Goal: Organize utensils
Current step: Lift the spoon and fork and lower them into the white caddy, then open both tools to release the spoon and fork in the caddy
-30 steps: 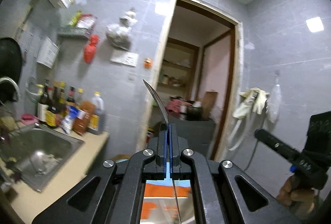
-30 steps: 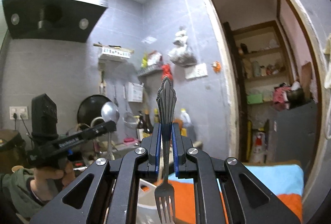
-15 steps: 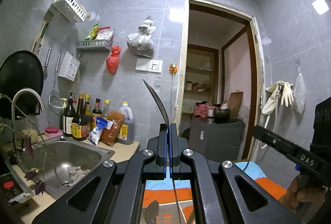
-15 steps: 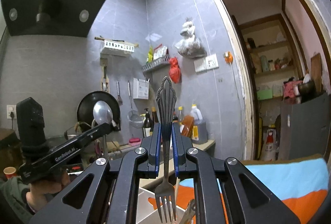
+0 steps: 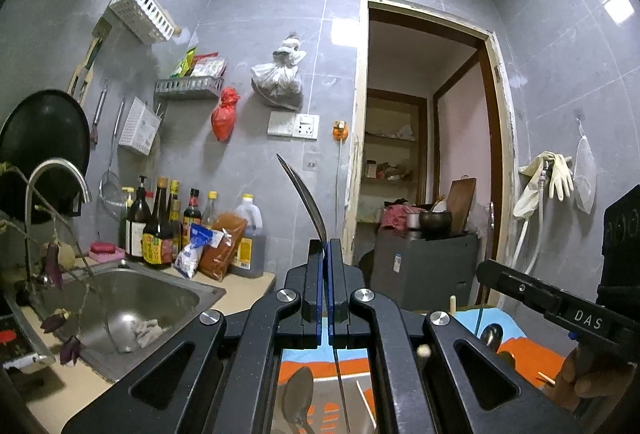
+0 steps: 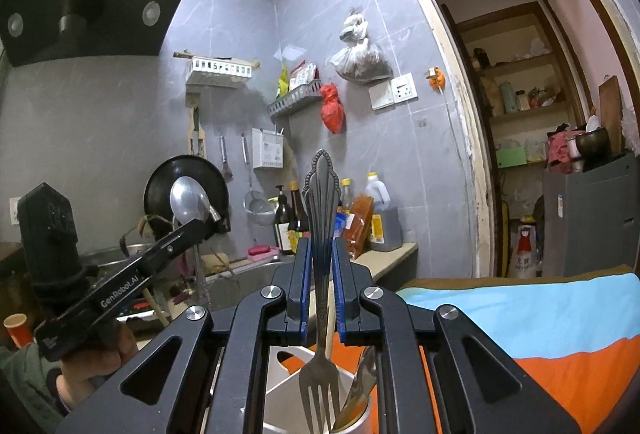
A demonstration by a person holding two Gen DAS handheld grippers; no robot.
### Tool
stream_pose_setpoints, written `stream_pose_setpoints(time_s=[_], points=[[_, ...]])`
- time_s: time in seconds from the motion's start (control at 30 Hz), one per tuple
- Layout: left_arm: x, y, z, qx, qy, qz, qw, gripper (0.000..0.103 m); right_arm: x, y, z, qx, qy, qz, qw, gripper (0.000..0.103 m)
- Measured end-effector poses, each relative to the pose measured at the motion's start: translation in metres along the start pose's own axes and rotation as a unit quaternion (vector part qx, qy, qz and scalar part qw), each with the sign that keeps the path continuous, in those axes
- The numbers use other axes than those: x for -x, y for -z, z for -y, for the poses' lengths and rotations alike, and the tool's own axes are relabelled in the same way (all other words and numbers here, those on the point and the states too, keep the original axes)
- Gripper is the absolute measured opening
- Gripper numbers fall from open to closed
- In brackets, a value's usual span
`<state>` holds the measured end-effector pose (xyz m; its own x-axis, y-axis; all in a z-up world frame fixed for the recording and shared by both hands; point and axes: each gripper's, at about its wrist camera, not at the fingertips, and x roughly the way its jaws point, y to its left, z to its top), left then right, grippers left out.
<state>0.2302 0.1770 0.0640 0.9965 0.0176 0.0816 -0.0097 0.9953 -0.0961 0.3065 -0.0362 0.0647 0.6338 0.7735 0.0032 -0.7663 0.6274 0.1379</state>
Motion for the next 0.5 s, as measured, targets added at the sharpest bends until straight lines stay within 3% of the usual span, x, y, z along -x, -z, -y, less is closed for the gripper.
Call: stream_pose_setpoints(time_s=[0.37,0.5], points=[[0.004,0.009,-0.002,0.016,0.037,-0.06,0.9974,0.001,0.003,0.01,0.0,0.0,-0.003,-0.033,0.999,0.009],[0.005,0.008,0.003,0.011,0.041,-0.089,0.9951,0.013,0.004,0.013,0.0,-0.003,-0.003,-0.054,0.999,0.009]])
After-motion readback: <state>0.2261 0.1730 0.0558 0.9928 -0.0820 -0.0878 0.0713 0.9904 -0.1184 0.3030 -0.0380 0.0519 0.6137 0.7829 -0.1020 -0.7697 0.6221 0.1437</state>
